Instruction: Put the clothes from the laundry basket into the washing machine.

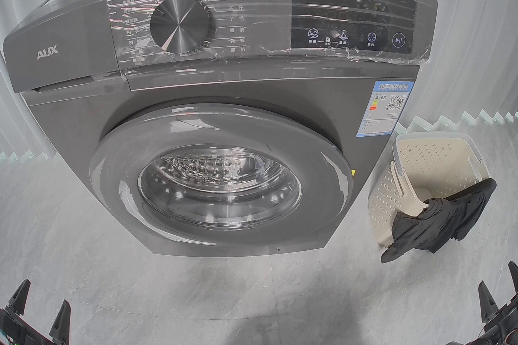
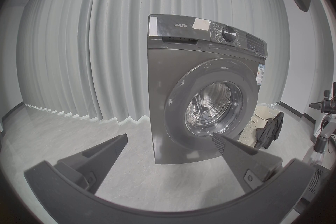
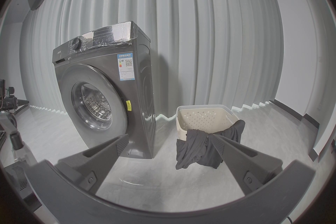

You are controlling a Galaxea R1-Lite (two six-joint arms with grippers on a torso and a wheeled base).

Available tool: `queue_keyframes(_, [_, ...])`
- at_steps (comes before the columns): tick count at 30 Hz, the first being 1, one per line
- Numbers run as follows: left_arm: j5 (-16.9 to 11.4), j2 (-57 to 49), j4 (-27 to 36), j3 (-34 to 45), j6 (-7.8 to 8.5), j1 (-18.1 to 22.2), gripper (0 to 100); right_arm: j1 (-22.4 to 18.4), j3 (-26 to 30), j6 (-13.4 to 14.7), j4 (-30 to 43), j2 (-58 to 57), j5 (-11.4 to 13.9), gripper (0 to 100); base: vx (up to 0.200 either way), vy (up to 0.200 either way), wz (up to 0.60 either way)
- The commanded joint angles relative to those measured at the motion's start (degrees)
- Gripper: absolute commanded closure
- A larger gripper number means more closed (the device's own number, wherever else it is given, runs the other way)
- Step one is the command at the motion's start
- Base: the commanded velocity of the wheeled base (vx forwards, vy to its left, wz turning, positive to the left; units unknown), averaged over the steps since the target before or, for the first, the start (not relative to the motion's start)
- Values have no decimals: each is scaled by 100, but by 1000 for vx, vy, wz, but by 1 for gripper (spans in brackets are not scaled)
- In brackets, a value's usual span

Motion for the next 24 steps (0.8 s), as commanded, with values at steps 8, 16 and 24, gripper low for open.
queue_keyframes(8, [1, -75, -1, 92, -1, -2, 0, 1, 92, 13, 0, -93, -1, 0, 0, 0, 225])
queue_keyframes(16, [1, -75, -1, 92, -1, -2, 0, 10, 92, 13, 0, -93, -1, 0, 0, 0, 0])
queue_keyframes(24, [1, -75, -1, 92, -1, 7, 0, 1, 92, 4, 0, -93, -10, 0, 0, 0, 0])
